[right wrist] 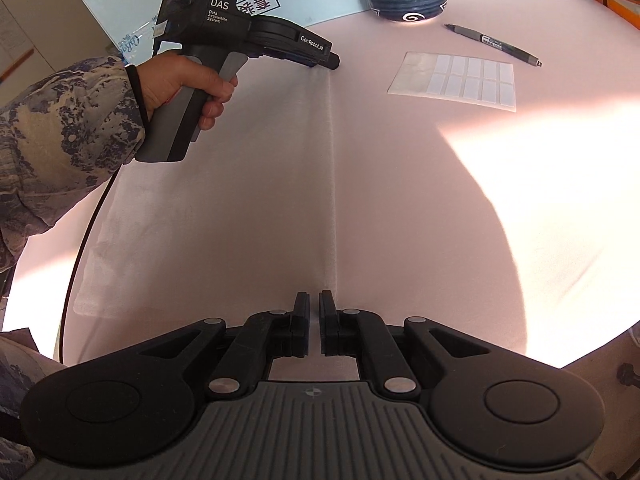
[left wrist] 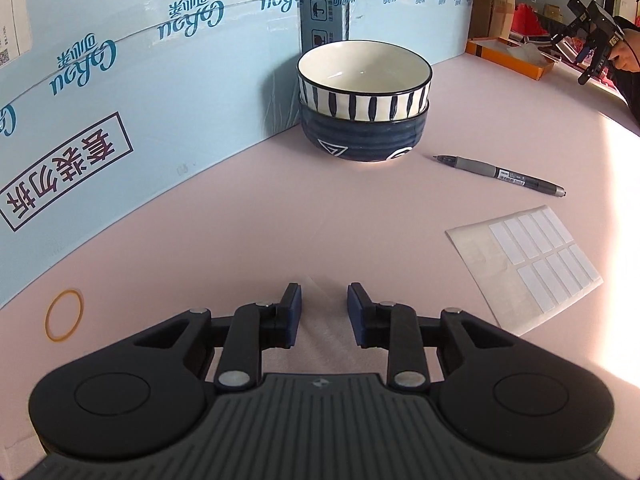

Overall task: Fold shopping bag
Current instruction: 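Lower the right gripper to the folded bag edge and close on it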

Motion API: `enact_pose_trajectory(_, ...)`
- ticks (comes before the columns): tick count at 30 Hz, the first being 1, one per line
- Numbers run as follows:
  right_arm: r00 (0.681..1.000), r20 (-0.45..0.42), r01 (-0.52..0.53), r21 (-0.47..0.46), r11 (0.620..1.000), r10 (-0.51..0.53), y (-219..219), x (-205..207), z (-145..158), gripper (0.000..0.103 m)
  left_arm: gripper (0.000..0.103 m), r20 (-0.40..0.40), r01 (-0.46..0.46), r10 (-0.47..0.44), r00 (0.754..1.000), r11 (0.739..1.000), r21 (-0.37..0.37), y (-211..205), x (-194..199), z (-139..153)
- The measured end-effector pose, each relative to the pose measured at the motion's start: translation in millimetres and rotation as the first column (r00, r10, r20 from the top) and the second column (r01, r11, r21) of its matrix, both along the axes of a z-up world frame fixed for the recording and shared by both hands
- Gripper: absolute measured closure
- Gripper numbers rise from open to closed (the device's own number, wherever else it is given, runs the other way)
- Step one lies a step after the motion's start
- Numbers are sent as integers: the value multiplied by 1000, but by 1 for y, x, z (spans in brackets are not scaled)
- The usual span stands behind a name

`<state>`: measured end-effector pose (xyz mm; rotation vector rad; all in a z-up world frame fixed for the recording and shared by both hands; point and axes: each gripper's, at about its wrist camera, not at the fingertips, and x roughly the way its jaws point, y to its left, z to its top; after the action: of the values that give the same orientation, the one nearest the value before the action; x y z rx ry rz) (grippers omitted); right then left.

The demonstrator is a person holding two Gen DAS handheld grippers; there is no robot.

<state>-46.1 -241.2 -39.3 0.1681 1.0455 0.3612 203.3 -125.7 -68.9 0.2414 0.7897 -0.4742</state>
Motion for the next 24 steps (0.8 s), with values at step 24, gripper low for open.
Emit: enact_pose_trajectory(24, 981, 18, 192, 54, 980, -193, -5, 3, 7, 67, 79, -110, -131, 113, 987, 976, -176, 136, -181, 28)
